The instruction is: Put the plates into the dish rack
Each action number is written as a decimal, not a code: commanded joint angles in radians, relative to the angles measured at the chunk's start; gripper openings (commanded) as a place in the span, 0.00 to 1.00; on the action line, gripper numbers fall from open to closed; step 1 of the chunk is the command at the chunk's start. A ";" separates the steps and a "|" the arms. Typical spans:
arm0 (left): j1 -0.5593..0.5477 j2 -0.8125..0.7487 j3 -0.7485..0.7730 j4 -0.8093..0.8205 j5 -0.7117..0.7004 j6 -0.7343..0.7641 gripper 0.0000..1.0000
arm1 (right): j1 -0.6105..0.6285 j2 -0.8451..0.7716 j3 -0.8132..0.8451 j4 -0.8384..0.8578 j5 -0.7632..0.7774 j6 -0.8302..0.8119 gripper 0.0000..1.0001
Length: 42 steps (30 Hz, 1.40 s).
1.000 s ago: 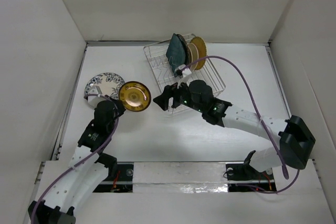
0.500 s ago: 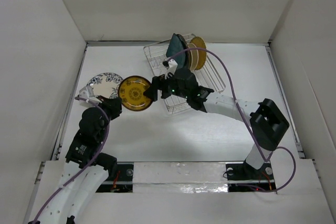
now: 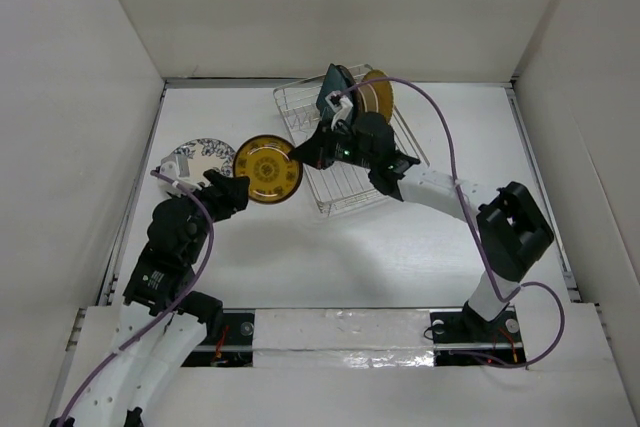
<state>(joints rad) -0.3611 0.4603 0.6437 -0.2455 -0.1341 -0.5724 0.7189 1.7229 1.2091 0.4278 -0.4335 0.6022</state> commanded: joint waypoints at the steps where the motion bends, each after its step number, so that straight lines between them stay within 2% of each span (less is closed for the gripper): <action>1: -0.004 0.006 0.074 0.074 0.022 0.103 0.67 | -0.039 -0.037 0.070 -0.004 0.056 -0.004 0.00; 5: -0.004 -0.028 0.088 0.040 -0.030 0.176 0.72 | -0.062 -0.029 0.222 -0.208 0.287 -0.157 0.00; 6: -0.004 -0.037 0.088 0.035 -0.062 0.183 0.72 | -0.052 -0.025 0.287 -0.248 0.455 -0.194 0.00; 8: -0.004 -0.070 0.076 0.037 -0.087 0.190 0.72 | -0.032 0.015 0.372 -0.391 0.624 -0.307 0.00; 9: -0.004 -0.080 0.057 0.041 -0.085 0.187 0.71 | -0.023 0.030 0.448 -0.423 0.767 -0.336 0.00; 12: -0.004 -0.091 0.056 0.040 -0.059 0.183 0.70 | 0.002 0.116 0.558 -0.541 0.988 -0.447 0.00; 13: -0.004 -0.094 0.054 0.041 -0.056 0.184 0.70 | 0.002 0.145 0.645 -0.601 1.042 -0.472 0.00; 16: -0.004 -0.092 0.053 0.041 -0.045 0.187 0.70 | 0.022 0.254 0.765 -0.685 1.186 -0.564 0.00; 18: -0.004 -0.088 0.054 0.041 -0.038 0.189 0.70 | 0.022 0.318 0.849 -0.695 1.263 -0.639 0.00; 24: -0.004 -0.075 0.056 0.025 -0.058 0.183 0.70 | 0.045 0.447 1.016 -0.725 1.369 -0.748 0.00; 27: -0.004 -0.071 0.059 0.023 -0.059 0.183 0.70 | 0.045 0.491 1.044 -0.733 1.380 -0.763 0.00; 42: -0.004 -0.045 0.057 0.023 -0.070 0.178 0.69 | 0.045 0.521 1.012 -0.659 1.428 -0.848 0.00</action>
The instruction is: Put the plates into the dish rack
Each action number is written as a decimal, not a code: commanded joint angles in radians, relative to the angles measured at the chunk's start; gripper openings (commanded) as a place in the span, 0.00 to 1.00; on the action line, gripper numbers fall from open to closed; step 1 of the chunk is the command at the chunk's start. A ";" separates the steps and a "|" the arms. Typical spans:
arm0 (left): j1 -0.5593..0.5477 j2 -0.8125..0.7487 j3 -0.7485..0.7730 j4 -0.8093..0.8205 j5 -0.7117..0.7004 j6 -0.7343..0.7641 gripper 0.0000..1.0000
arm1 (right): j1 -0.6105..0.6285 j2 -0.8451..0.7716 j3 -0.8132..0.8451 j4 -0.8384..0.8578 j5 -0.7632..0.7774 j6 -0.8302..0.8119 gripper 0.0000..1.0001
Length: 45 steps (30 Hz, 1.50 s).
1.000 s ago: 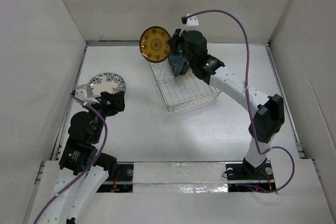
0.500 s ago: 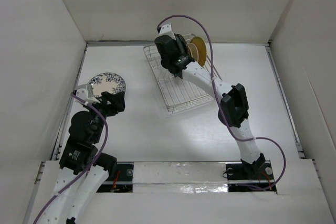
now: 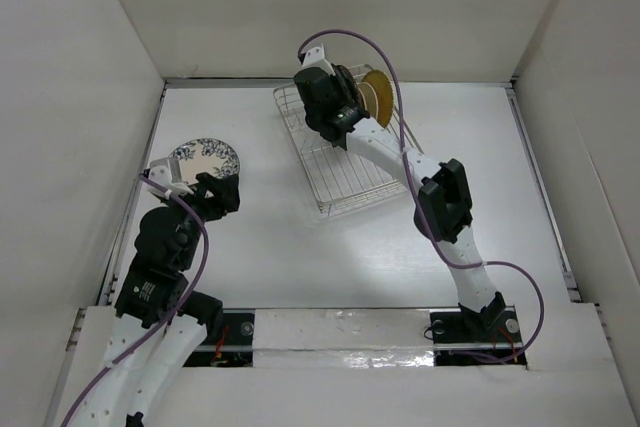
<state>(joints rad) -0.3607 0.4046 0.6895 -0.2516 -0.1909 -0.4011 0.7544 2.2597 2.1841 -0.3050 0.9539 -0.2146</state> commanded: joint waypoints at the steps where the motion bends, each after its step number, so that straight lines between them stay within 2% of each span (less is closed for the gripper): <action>1: -0.004 0.013 0.012 0.029 -0.015 0.007 0.69 | 0.010 -0.009 0.028 0.079 0.031 -0.029 0.00; 12: -0.004 0.039 0.016 0.028 -0.035 0.002 0.69 | 0.039 0.098 -0.009 0.148 -0.043 -0.032 0.00; 15: -0.004 0.046 0.018 0.025 -0.042 0.005 0.61 | 0.048 0.118 -0.021 0.167 -0.043 -0.028 0.00; 18: -0.004 0.053 0.019 0.034 -0.048 0.002 0.46 | 0.048 0.106 -0.053 0.179 -0.075 0.004 0.00; 19: -0.004 0.057 0.019 0.035 -0.048 0.001 0.40 | 0.048 0.092 -0.061 0.179 -0.087 0.015 0.03; 22: -0.004 0.094 0.025 0.034 -0.035 -0.022 0.33 | 0.048 0.043 -0.090 0.175 -0.119 0.046 0.26; 24: -0.004 0.123 0.034 0.037 -0.024 -0.045 0.26 | 0.048 -0.020 -0.121 0.167 -0.147 0.078 0.46; 25: -0.004 0.128 0.039 0.035 -0.027 -0.054 0.22 | 0.048 -0.047 -0.139 0.167 -0.164 0.089 0.47; 26: -0.004 0.134 0.044 0.035 -0.030 -0.074 0.17 | 0.048 -0.077 -0.156 0.167 -0.182 0.113 0.55; 28: -0.004 0.129 0.047 0.038 -0.063 -0.099 0.03 | 0.048 -0.144 -0.220 0.165 -0.252 0.139 0.62; 29: -0.004 0.128 0.044 0.054 -0.074 -0.111 0.00 | 0.048 -0.217 -0.245 0.165 -0.274 0.152 0.67; 33: -0.004 0.151 0.021 0.125 -0.085 -0.198 0.00 | 0.072 -0.413 -0.415 0.199 -0.345 0.219 0.70; 34: -0.004 0.160 0.002 0.147 -0.084 -0.247 0.00 | 0.072 -0.455 -0.458 0.231 -0.371 0.254 0.70; 37: -0.004 0.203 -0.039 0.241 -0.100 -0.317 0.00 | 0.140 -0.613 -0.644 0.294 -0.423 0.287 0.42; 38: -0.004 0.215 -0.051 0.270 -0.114 -0.359 0.00 | 0.182 -0.650 -0.690 0.358 -0.422 0.288 0.18; 39: -0.004 0.250 -0.060 0.311 -0.128 -0.376 0.04 | 0.203 -0.685 -0.777 0.374 -0.414 0.299 0.07; 40: -0.004 0.272 -0.070 0.328 -0.151 -0.387 0.17 | 0.220 -0.754 -0.817 0.395 -0.403 0.305 0.00; 42: -0.004 0.358 -0.061 0.325 -0.206 -0.413 0.29 | 0.244 -0.820 -0.924 0.414 -0.409 0.326 0.00; 43: -0.004 0.381 -0.048 0.319 -0.229 -0.424 0.40 | 0.244 -0.880 -0.946 0.418 -0.414 0.351 0.00; 45: 0.015 0.440 -0.045 0.304 -0.261 -0.462 0.51 | 0.253 -0.931 -1.004 0.440 -0.451 0.363 0.00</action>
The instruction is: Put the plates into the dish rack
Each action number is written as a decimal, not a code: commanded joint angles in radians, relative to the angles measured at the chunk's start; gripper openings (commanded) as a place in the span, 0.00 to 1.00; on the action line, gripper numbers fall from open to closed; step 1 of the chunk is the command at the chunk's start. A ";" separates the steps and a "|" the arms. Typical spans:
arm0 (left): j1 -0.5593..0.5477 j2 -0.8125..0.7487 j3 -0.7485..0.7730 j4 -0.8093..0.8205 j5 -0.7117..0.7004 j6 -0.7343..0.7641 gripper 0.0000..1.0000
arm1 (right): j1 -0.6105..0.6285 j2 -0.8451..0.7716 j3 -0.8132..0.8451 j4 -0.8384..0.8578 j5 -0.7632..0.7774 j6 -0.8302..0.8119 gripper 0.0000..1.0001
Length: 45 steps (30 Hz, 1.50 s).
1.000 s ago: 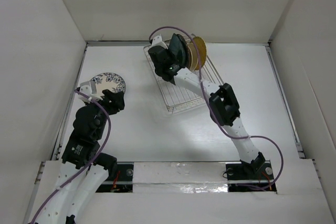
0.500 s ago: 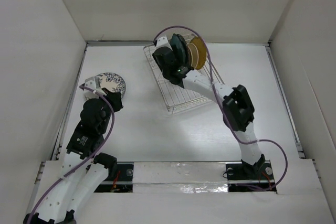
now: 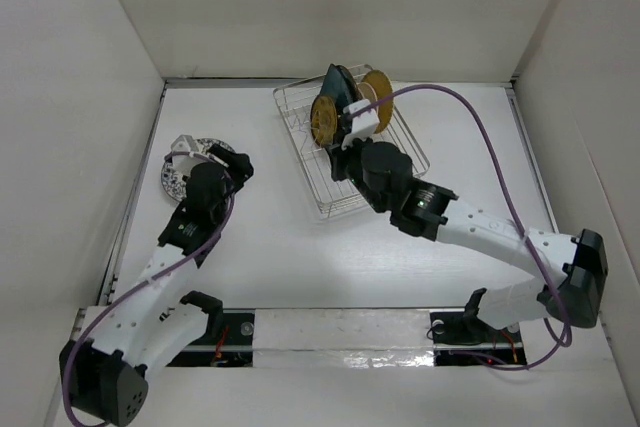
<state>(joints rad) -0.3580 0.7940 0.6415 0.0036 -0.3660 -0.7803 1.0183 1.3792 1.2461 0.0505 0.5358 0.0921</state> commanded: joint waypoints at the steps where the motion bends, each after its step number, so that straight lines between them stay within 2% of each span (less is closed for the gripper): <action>1: 0.030 0.062 -0.008 0.049 -0.085 -0.097 0.58 | -0.011 -0.072 -0.085 0.109 -0.033 0.049 0.03; 2: 0.051 0.079 -0.020 0.056 -0.082 -0.117 0.61 | -0.011 -0.101 -0.094 0.097 -0.024 0.049 0.10; 4: 0.170 0.094 -0.069 0.071 -0.009 -0.169 0.63 | -0.011 -0.123 -0.100 0.013 -0.014 0.067 0.18; 5: 0.219 0.103 -0.087 0.078 0.030 -0.183 0.62 | -0.011 -0.152 -0.117 0.006 -0.022 0.070 0.26; 6: 0.302 0.115 -0.106 0.100 0.094 -0.195 0.62 | -0.011 -0.169 -0.138 0.009 -0.029 0.081 0.31; 8: 0.368 0.120 -0.163 0.119 0.133 -0.226 0.61 | -0.011 -0.201 -0.195 0.005 -0.051 0.100 0.40; 9: 0.393 0.119 -0.177 0.121 0.142 -0.232 0.62 | -0.011 -0.231 -0.212 0.005 -0.068 0.118 0.41; 13: 0.509 0.148 -0.235 0.133 0.107 -0.234 0.62 | -0.011 -0.285 -0.289 0.026 -0.187 0.162 0.42; 18: 0.574 0.302 -0.215 0.171 0.124 -0.214 0.60 | 0.000 -0.312 -0.320 0.015 -0.208 0.172 0.42; 23: 0.662 0.477 -0.258 0.349 0.300 -0.215 0.54 | 0.000 -0.324 -0.332 0.020 -0.203 0.170 0.42; 28: 0.662 0.565 -0.259 0.456 0.399 -0.221 0.51 | 0.009 -0.312 -0.333 0.028 -0.214 0.172 0.42; 36: 0.662 0.677 -0.275 0.567 0.435 -0.241 0.41 | 0.009 -0.308 -0.332 0.029 -0.157 0.166 0.42; 39: 0.662 0.714 -0.279 0.593 0.441 -0.243 0.35 | 0.009 -0.315 -0.333 0.035 -0.140 0.159 0.42; 42: 0.662 0.703 -0.302 0.636 0.437 -0.238 0.14 | 0.009 -0.313 -0.332 0.028 -0.125 0.159 0.42; 43: 0.662 0.705 -0.307 0.641 0.447 -0.225 0.00 | 0.009 -0.313 -0.333 0.028 -0.122 0.158 0.42; 45: 0.662 0.705 -0.315 0.651 0.452 -0.218 0.00 | 0.009 -0.316 -0.332 0.026 -0.119 0.158 0.42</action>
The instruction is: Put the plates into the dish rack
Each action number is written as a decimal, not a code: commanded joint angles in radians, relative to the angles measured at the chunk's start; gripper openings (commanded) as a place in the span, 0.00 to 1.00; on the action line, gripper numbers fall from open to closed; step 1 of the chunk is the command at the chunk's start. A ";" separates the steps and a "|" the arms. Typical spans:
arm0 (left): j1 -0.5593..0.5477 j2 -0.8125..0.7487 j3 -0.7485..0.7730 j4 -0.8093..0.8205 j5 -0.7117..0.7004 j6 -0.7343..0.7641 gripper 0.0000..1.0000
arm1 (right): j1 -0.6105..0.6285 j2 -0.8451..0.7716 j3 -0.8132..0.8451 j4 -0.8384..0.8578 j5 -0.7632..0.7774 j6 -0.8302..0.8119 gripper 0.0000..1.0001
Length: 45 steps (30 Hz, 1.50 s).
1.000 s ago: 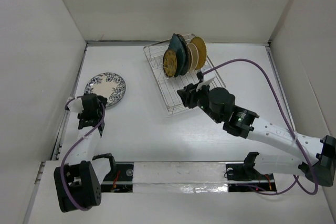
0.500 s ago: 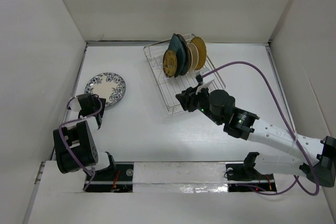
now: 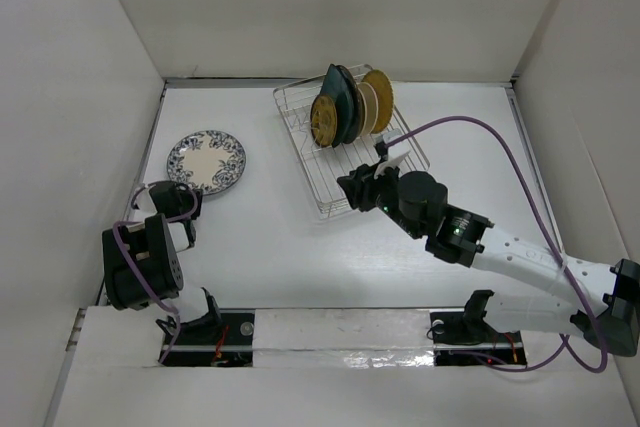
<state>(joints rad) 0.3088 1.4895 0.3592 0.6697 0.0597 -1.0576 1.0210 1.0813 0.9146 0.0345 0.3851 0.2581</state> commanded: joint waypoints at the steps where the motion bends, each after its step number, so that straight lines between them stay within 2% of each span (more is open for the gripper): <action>1: -0.005 0.006 -0.058 0.001 0.026 0.062 0.00 | 0.007 -0.018 -0.002 0.044 0.032 -0.008 0.42; 8: -0.005 -0.211 -0.180 0.085 0.066 0.061 0.00 | -0.004 0.022 0.016 0.044 -0.005 0.001 0.44; 14: -0.005 -0.441 -0.216 0.002 0.075 0.071 0.00 | -0.013 0.100 0.087 0.048 -0.028 0.004 0.51; 18: -0.005 -0.608 -0.209 -0.080 0.091 0.061 0.00 | -0.033 0.182 0.145 0.077 -0.063 0.010 0.66; 27: 0.004 -0.889 -0.114 -0.318 0.078 0.102 0.00 | -0.102 0.406 0.326 0.105 -0.242 0.061 0.77; 30: 0.004 -0.931 -0.074 -0.363 0.087 0.120 0.00 | -0.127 0.474 0.383 0.108 -0.288 0.075 0.78; 36: 0.004 -0.963 0.021 -0.412 0.204 0.119 0.00 | -0.159 0.606 0.509 0.065 -0.333 0.076 0.85; 41: -0.007 -0.957 0.096 -0.404 0.301 0.097 0.00 | -0.223 0.678 0.610 0.050 -0.379 0.086 0.90; 45: -0.025 -0.954 0.130 -0.392 0.357 0.085 0.00 | -0.249 0.775 0.707 0.013 -0.472 0.095 0.93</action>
<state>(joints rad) 0.2947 0.5652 0.3931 0.0864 0.3138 -0.9199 0.7891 1.8122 1.5311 0.0555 -0.0051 0.3450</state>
